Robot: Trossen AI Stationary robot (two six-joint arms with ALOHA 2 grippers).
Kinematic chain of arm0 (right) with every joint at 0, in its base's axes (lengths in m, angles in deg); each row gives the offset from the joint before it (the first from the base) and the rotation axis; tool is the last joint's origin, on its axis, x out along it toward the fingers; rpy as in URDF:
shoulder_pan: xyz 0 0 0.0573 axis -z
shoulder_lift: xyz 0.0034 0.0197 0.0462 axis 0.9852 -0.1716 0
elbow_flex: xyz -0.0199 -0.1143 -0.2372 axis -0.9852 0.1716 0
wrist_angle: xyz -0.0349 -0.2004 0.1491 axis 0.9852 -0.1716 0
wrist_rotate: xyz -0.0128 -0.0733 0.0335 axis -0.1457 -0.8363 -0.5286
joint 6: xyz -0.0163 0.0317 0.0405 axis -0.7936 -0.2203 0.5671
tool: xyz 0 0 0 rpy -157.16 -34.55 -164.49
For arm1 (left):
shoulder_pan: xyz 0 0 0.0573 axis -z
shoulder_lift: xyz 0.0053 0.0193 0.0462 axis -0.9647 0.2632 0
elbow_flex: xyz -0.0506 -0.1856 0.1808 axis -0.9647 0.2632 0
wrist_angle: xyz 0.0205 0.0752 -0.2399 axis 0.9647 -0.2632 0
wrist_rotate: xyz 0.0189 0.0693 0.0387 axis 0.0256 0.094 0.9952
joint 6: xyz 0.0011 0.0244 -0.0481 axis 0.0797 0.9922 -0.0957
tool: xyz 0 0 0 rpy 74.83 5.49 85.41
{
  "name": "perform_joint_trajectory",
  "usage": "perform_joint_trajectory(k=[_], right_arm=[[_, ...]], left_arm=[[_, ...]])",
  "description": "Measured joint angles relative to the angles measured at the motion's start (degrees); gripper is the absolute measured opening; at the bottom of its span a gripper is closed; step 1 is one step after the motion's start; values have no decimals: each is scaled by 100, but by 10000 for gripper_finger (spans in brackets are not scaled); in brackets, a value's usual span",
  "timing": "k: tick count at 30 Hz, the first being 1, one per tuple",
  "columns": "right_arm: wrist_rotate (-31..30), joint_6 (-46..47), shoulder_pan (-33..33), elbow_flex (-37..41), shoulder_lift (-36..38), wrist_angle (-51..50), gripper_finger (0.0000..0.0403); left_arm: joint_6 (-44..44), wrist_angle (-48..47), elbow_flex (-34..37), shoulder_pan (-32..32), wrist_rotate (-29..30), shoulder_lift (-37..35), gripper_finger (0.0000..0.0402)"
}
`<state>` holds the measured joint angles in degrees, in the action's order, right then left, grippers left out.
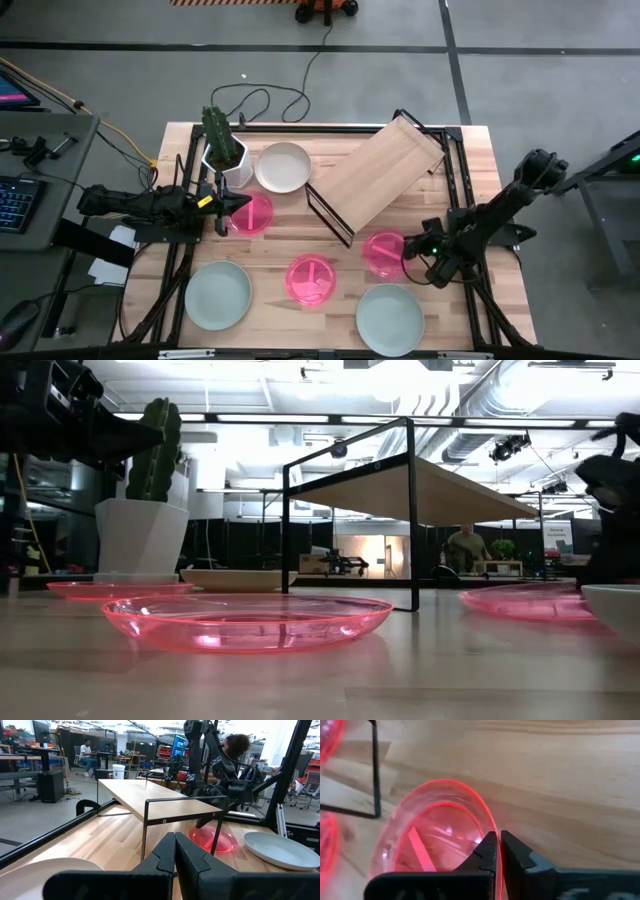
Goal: Place and stack plates onto a shelf
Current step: Put the right pink plate on the shelf
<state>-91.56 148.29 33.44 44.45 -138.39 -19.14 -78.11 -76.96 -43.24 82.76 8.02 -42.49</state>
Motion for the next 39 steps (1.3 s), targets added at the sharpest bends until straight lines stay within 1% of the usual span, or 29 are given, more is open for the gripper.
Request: perform_joint_trajectory(k=[5,12,17,21,23,24,26,28,32,34,39], right_arm=[[-86,-214,90,0,429,-1,0],[17,-1079,97,0,1500,-47,0],[466,-1836,95,0,2168,-37,0],[1169,-2448,95,0,2736,89,0],[1444,-2782,95,0,3034,323,0],[1521,-2931,95,0,3192,483,0],[1470,-3284,99,0,3512,808,0],[1222,-3747,154,0,3813,1107,0],[414,-4944,413,-2,4337,1478,0],[-291,-5423,619,-3,4559,1602,0],[-2479,-6394,1183,-7,4886,2138,0]], left_arm=[[0,0,0,2,0,0,0],[-2,0,0,0,-2,0,0],[-2,-2,0,0,0,0,0],[0,0,0,2,0,0,0],[0,-1,0,1,-1,0,0],[0,0,-1,2,-1,0,0],[0,-1,-1,0,-1,0,0],[-1,0,0,1,-1,0,0],[0,0,-1,0,-1,0,0],[0,0,0,2,-1,0,0],[0,0,-2,0,0,0,0]])
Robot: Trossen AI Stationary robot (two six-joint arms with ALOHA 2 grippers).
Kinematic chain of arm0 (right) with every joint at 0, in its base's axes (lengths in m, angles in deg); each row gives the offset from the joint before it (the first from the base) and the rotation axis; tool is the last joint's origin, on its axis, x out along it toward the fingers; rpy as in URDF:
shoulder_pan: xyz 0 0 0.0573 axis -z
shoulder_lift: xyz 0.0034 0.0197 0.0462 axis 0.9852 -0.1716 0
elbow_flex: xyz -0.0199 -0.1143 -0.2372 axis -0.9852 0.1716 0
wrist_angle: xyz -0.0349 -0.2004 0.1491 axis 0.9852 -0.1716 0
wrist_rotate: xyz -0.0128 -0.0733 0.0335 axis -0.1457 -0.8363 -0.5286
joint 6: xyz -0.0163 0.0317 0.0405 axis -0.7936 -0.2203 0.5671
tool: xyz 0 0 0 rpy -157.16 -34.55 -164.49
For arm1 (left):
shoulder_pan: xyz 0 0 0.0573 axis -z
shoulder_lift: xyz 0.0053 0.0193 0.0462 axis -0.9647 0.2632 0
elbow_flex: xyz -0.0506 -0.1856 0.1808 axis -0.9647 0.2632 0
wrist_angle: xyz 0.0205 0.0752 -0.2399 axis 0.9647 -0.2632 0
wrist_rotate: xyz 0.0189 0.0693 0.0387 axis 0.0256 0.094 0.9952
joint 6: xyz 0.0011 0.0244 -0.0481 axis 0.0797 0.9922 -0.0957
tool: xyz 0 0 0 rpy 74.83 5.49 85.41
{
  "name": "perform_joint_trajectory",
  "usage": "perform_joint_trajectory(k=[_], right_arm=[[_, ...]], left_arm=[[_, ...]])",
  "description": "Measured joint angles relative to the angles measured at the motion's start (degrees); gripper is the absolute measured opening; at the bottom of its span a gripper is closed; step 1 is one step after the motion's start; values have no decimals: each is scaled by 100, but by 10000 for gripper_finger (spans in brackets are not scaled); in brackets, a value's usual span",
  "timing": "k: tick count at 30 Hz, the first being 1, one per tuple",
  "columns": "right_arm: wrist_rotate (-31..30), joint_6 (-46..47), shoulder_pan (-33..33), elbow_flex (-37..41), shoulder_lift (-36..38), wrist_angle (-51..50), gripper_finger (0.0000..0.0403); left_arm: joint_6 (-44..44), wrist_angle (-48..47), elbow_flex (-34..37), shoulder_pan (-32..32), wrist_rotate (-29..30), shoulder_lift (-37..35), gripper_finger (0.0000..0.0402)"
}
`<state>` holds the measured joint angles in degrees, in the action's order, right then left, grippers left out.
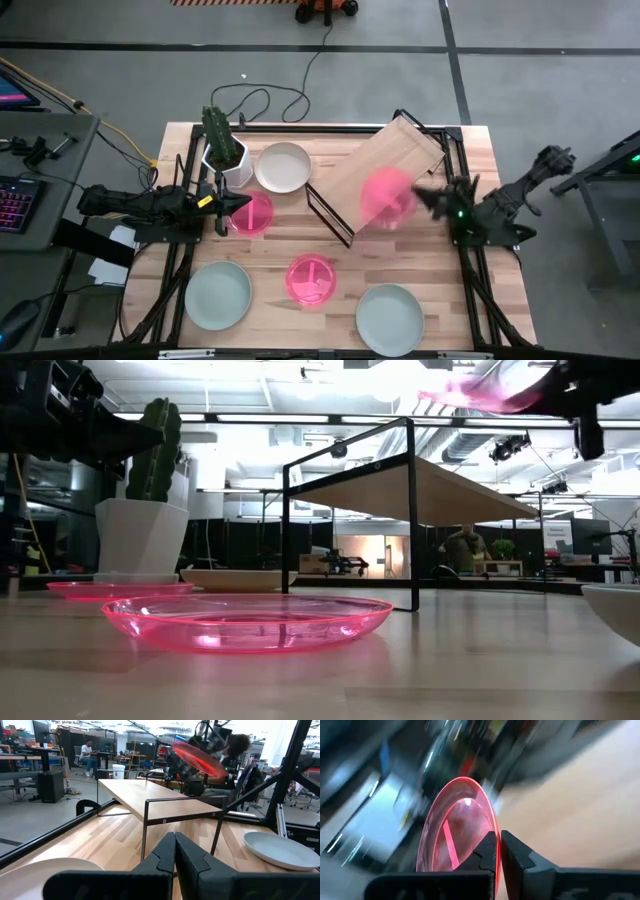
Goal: Place and stack plates onto a shelf
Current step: Put the right pink plate on the shelf
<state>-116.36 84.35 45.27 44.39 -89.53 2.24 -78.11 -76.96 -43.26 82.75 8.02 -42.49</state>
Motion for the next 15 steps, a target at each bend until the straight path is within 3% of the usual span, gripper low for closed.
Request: perform_joint_trajectory(k=[3,7,15], right_arm=[[-852,-504,419,-1,80,241,0],[-1500,-676,1090,-2,50,251,0],[-1317,-313,2519,-2,-574,143,0]], left_arm=[[0,0,1,1,0,0,0],[-2,0,2,0,0,0,0],[0,-1,2,2,-2,0,0]])
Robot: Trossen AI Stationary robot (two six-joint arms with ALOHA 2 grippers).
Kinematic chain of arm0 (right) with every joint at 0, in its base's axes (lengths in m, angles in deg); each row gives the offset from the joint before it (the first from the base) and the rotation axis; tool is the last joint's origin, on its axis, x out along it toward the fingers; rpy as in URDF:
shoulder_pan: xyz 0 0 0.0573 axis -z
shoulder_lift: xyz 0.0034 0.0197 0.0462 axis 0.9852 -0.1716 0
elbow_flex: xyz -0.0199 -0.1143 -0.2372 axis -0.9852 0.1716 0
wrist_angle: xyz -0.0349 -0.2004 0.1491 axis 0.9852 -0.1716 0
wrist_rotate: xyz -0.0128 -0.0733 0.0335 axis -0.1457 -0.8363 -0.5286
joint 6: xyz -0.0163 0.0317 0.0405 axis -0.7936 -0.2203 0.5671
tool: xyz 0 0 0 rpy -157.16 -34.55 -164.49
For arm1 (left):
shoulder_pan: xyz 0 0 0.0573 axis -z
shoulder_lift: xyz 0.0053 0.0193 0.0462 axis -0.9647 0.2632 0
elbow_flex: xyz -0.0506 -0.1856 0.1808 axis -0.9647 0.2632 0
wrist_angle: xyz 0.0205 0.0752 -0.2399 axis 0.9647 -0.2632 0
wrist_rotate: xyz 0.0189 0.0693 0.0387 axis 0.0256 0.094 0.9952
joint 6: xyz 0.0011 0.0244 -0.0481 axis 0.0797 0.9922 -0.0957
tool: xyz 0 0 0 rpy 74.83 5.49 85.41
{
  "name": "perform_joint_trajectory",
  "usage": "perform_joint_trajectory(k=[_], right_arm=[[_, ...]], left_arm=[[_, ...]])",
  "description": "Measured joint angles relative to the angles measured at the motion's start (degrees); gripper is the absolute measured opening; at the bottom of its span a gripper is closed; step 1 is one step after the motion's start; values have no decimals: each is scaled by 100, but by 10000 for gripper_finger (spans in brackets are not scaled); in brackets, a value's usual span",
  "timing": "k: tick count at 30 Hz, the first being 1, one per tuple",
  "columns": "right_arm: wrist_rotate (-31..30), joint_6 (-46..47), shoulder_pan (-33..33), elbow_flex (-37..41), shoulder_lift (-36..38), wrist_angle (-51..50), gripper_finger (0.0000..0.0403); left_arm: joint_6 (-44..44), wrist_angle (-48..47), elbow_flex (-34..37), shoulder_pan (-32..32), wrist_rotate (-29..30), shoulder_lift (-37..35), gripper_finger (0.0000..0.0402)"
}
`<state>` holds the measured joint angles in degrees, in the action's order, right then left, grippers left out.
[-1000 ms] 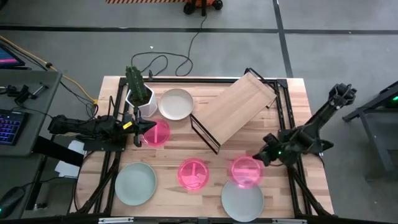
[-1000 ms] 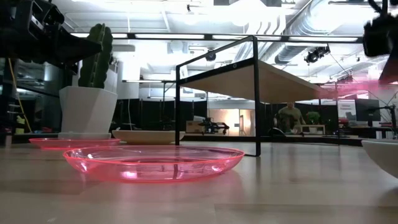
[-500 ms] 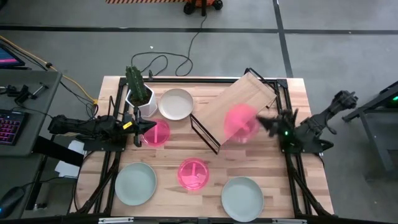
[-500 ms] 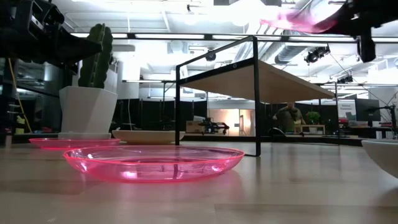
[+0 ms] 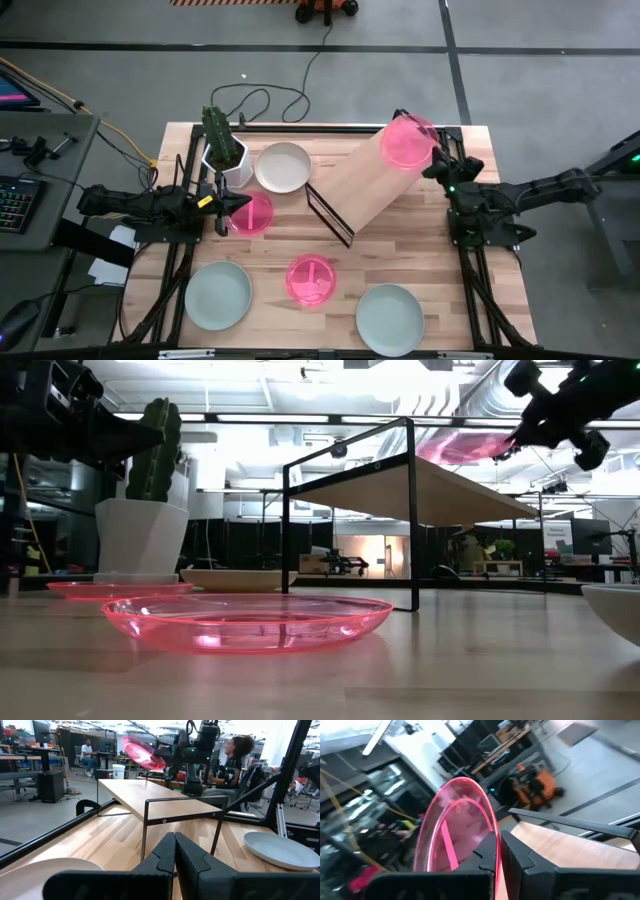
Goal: Place and stack plates onto a shelf
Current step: Put the right pink plate on the shelf
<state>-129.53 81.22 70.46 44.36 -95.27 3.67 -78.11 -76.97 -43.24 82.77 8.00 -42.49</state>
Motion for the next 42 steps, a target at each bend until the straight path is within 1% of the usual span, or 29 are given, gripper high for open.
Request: perform_joint_trajectory(k=[6,9,15,20,27,30,42], right_arm=[[692,269,803,0,-658,-31,0],[803,262,1133,0,-869,-69,0],[984,119,1545,0,-914,-86,0],[1263,114,1664,0,-916,-152,0],[1571,161,1682,0,-919,-694,0],[1663,157,1682,0,-919,-755,0],[1700,150,1682,0,-919,-1059,0]], left_arm=[[-1,1,-1,-2,1,0,0],[-1,1,0,0,0,0,0],[0,1,-2,-2,1,0,0],[-1,1,-1,-2,1,0,0],[-1,1,-1,-1,2,0,0],[-1,1,-2,-1,2,0,0],[-1,1,-2,-2,0,0,0]])
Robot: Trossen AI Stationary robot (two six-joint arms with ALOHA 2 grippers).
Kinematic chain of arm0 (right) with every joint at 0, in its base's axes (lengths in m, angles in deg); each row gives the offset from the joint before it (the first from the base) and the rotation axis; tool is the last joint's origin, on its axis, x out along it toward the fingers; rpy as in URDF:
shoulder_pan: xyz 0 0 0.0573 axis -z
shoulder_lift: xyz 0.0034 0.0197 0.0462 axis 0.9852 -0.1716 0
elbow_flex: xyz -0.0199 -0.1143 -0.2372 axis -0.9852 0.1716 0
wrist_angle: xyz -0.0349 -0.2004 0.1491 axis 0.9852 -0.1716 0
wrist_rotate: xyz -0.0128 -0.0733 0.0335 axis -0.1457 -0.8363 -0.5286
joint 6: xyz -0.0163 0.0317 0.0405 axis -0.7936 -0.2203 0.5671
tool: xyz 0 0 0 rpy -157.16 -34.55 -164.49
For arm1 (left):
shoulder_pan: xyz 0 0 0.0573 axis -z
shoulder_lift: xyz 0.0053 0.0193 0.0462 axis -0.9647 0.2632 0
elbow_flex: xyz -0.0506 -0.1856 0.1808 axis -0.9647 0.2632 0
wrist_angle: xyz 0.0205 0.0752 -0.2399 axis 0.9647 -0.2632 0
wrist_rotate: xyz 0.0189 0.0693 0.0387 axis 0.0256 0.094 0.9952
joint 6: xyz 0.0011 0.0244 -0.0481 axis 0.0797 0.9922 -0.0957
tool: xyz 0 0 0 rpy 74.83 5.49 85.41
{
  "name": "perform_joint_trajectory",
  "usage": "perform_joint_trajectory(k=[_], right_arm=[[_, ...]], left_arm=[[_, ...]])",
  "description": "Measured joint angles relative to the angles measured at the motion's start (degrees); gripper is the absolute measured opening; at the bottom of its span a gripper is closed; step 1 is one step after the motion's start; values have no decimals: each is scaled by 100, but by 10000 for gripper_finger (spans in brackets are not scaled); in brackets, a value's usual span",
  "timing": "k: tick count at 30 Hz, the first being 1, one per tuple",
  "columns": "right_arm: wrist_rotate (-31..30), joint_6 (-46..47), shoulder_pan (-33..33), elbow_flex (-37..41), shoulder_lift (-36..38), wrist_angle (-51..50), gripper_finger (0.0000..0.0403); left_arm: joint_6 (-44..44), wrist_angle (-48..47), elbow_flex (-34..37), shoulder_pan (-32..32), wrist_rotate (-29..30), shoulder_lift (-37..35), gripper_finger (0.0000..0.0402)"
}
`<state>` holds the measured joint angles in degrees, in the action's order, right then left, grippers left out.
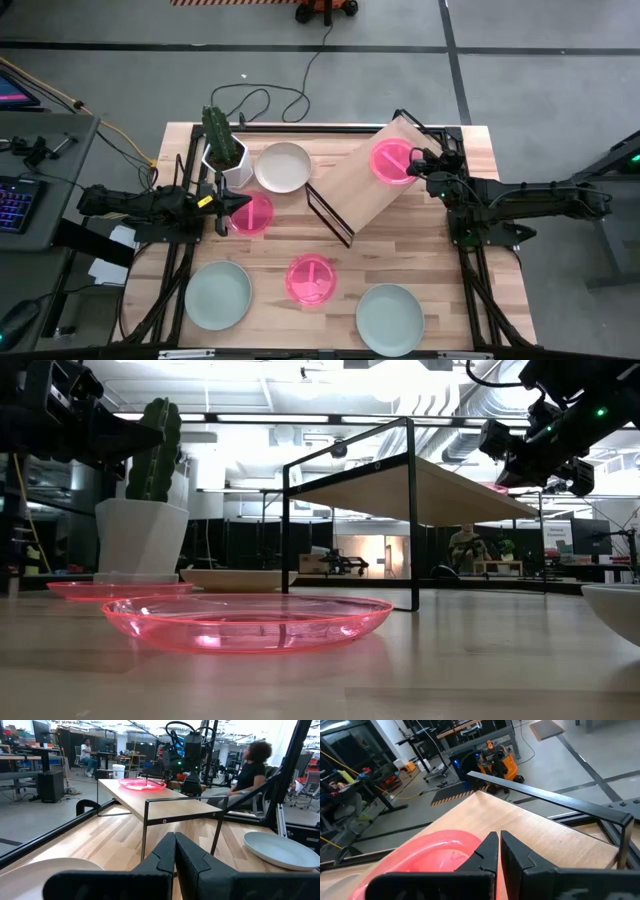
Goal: Place and stack plates onto a shelf
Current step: Put the right pink plate on the shelf
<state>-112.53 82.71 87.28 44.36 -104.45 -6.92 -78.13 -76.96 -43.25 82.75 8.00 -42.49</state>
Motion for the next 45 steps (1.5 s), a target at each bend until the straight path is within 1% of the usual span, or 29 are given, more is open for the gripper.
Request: perform_joint_trajectory(k=[11,12,14,15,17,18,20,22,24,26,27,29,31,33,36,38,40,42,45], right_arm=[[-139,-62,0,0,30,80,0],[-90,-194,0,0,55,180,1],[192,-787,0,0,130,609,5],[435,-1145,0,0,169,916,8],[1165,-1909,-3,0,231,1631,14],[1577,-2239,-7,0,243,1959,16],[2641,-2720,-9,0,238,2528,18],[3569,-2771,-12,0,196,2848,18],[4254,-2539,-17,-2,119,2874,15],[4697,-2343,-62,-2,-32,2827,8],[4803,-2291,-125,-5,-148,2823,4],[4849,-2288,-305,-135,-407,2598,2],[4762,-2346,-488,-483,-714,2269,1],[4546,-2492,-660,-937,-1049,1747,0],[4066,-2724,-852,-1707,-1585,704,0],[3797,-2830,-902,-2211,-1951,33,0],[3652,-2890,-905,-2616,-2326,-595,0],[3637,-3014,-903,-2959,-2686,-963,0],[3737,-3399,-905,-3378,-3164,-1252,0]], left_arm=[[2,0,2,1,1,0,0],[2,0,2,2,-1,0,0],[1,0,1,1,1,0,0],[1,0,0,2,1,0,0],[2,0,1,1,0,0,0],[2,0,2,0,1,0,0],[2,0,2,2,-1,0,0],[0,0,0,2,2,0,0],[1,-1,1,1,2,0,0],[2,0,2,0,1,0,0],[1,-1,-1,2,1,0,0],[1,0,1,0,0,0,0],[1,0,1,2,1,0,0],[-1,0,1,2,1,0,0],[1,1,1,2,1,0,0],[0,0,2,0,2,0,0],[-1,0,0,0,0,0,0],[2,0,1,2,0,0,0],[2,-2,2,1,1,0,0]])
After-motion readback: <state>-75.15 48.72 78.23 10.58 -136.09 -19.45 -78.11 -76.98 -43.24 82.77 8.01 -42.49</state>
